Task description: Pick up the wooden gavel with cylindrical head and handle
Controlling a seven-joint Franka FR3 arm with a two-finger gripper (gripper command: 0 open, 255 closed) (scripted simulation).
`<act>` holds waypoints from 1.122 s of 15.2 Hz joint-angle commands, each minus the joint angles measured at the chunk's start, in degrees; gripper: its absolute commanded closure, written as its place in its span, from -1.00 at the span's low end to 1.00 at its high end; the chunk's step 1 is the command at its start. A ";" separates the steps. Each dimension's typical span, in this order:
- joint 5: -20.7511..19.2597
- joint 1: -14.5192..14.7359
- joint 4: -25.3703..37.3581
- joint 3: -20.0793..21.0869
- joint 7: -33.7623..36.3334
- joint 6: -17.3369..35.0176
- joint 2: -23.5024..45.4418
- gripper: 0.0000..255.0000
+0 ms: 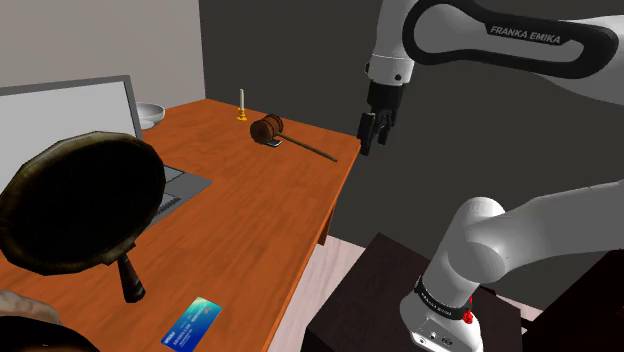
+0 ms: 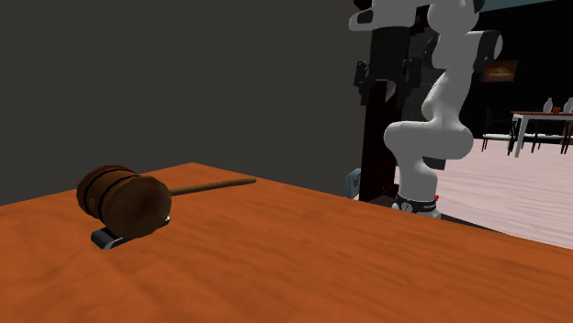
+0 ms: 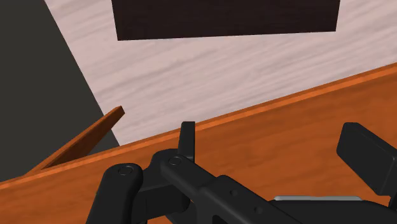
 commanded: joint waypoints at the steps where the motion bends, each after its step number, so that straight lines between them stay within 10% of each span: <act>1: 0.00 0.00 0.00 0.00 0.00 0.00 0.00 -1.00; 17: -3.45 -0.94 11.51 -12.05 -19.91 20.17 27.96 -1.00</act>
